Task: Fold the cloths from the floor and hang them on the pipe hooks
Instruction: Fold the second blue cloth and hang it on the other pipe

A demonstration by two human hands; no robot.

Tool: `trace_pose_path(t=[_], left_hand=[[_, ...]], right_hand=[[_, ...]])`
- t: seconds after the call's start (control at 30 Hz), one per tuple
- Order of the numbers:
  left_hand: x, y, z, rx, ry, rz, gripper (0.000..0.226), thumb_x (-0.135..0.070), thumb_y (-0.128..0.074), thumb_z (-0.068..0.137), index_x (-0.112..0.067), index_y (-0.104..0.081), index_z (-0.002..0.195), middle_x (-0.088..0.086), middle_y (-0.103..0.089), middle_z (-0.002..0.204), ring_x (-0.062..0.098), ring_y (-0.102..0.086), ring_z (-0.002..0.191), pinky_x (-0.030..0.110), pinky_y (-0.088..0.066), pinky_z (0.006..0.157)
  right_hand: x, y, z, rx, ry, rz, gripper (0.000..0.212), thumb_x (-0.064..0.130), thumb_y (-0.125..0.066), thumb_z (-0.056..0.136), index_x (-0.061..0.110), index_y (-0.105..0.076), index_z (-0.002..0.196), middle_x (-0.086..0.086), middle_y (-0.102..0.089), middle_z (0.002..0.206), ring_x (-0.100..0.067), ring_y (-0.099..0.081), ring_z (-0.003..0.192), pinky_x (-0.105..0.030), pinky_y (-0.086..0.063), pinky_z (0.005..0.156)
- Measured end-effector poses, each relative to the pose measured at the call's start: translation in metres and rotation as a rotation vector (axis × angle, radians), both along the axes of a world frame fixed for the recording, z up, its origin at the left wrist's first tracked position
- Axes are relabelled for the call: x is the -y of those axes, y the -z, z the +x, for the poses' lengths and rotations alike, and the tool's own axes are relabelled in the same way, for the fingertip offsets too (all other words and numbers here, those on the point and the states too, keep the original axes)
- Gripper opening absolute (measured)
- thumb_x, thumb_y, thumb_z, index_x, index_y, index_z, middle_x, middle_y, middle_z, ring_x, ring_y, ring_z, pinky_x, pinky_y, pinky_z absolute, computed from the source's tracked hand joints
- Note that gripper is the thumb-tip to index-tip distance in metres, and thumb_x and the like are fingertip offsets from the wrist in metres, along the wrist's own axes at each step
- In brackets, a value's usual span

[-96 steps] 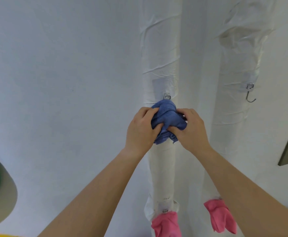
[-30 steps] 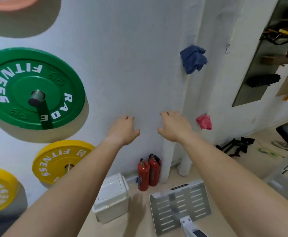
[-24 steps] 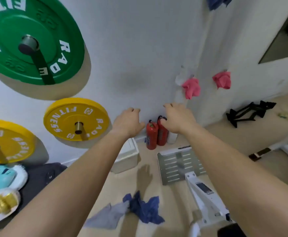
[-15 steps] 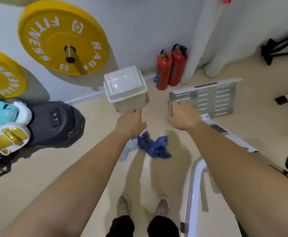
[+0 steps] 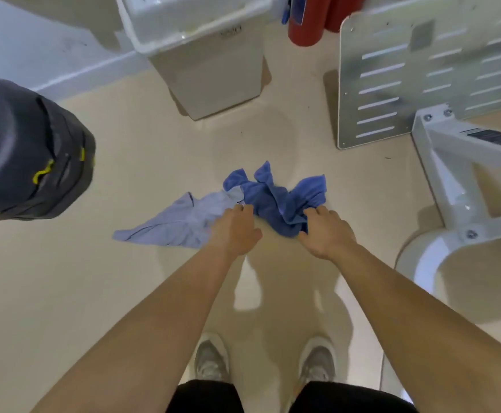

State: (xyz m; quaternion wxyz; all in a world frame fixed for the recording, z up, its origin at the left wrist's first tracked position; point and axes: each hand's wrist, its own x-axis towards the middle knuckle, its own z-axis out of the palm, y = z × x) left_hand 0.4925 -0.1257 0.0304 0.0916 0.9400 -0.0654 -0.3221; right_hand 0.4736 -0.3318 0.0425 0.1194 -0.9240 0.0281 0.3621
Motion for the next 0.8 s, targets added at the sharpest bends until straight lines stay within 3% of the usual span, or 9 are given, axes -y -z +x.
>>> trace_pose_path(t=[0.13, 0.23, 0.4, 0.5, 0.6, 0.67, 0.8], left_hand=[[0.020, 0.107, 0.028, 0.109, 0.096, -0.066, 0.032, -0.023, -0.051, 0.097, -0.013, -0.054, 0.127, 0.007, -0.056, 0.123, 0.026, -0.056, 0.108, 0.034, -0.044, 0.078], [0.038, 0.166, 0.052, 0.345, 0.291, -0.144, 0.035, -0.010, -0.058, 0.092, -0.016, -0.060, 0.126, 0.009, -0.053, 0.134, 0.032, -0.054, 0.115, 0.040, -0.049, 0.087], [0.047, 0.221, 0.073, 0.415, 0.464, -0.032, 0.040, -0.012, -0.055, 0.095, -0.018, -0.055, 0.134, 0.004, -0.054, 0.137, 0.031, -0.050, 0.118, 0.040, -0.044, 0.090], [0.041, 0.227, 0.074, 0.408, 0.489, 0.058, 0.030, -0.016, -0.052, 0.097, -0.019, -0.060, 0.125, 0.002, -0.061, 0.120, 0.027, -0.051, 0.116, 0.038, -0.041, 0.091], [0.035, 0.213, 0.072, 0.354, 0.478, 0.082, 0.024, -0.013, -0.052, 0.096, -0.016, -0.063, 0.117, 0.005, -0.061, 0.116, 0.027, -0.051, 0.115, 0.037, -0.039, 0.091], [0.031, 0.195, 0.069, 0.347, 0.463, 0.075, 0.023, -0.014, -0.049, 0.097, -0.015, -0.062, 0.116, 0.006, -0.061, 0.115, 0.027, -0.053, 0.112, 0.036, -0.041, 0.088], [0.026, 0.138, 0.060, 0.305, 0.450, 0.016, 0.019, -0.013, -0.047, 0.096, -0.012, -0.061, 0.108, 0.007, -0.062, 0.111, 0.029, -0.055, 0.109, 0.038, -0.048, 0.085]], right_hand=[[-0.002, 0.115, 0.012, -0.011, 0.042, -0.005, 0.042, 0.030, -0.048, 0.096, 0.017, -0.047, 0.136, -0.008, -0.044, 0.140, -0.031, -0.042, 0.127, -0.045, -0.048, 0.091], [-0.003, 0.179, 0.026, 0.041, 0.032, -0.011, 0.040, 0.029, -0.048, 0.097, 0.019, -0.049, 0.135, -0.007, -0.048, 0.136, -0.032, -0.044, 0.124, -0.044, -0.045, 0.090], [0.002, 0.238, 0.031, 0.064, -0.046, -0.062, 0.035, 0.025, -0.052, 0.093, 0.022, -0.052, 0.128, -0.005, -0.055, 0.123, -0.030, -0.057, 0.107, -0.037, -0.038, 0.072], [0.007, 0.240, 0.026, 0.026, -0.025, -0.041, 0.024, 0.019, -0.052, 0.093, 0.021, -0.058, 0.116, -0.002, -0.061, 0.111, -0.026, -0.061, 0.093, -0.036, -0.043, 0.068], [0.010, 0.219, 0.023, -0.030, 0.006, -0.047, 0.011, 0.019, -0.050, 0.095, 0.021, -0.061, 0.096, 0.000, -0.059, 0.090, -0.023, -0.056, 0.081, -0.033, -0.042, 0.065], [0.014, 0.197, 0.022, -0.028, 0.055, 0.008, 0.018, 0.025, -0.045, 0.097, 0.024, -0.053, 0.081, 0.000, -0.058, 0.087, -0.025, -0.057, 0.082, -0.033, -0.042, 0.066], [0.014, 0.121, 0.034, 0.050, 0.080, 0.156, 0.021, 0.028, -0.043, 0.100, 0.020, -0.059, 0.091, -0.005, -0.066, 0.090, -0.027, -0.060, 0.084, -0.041, -0.051, 0.074]])
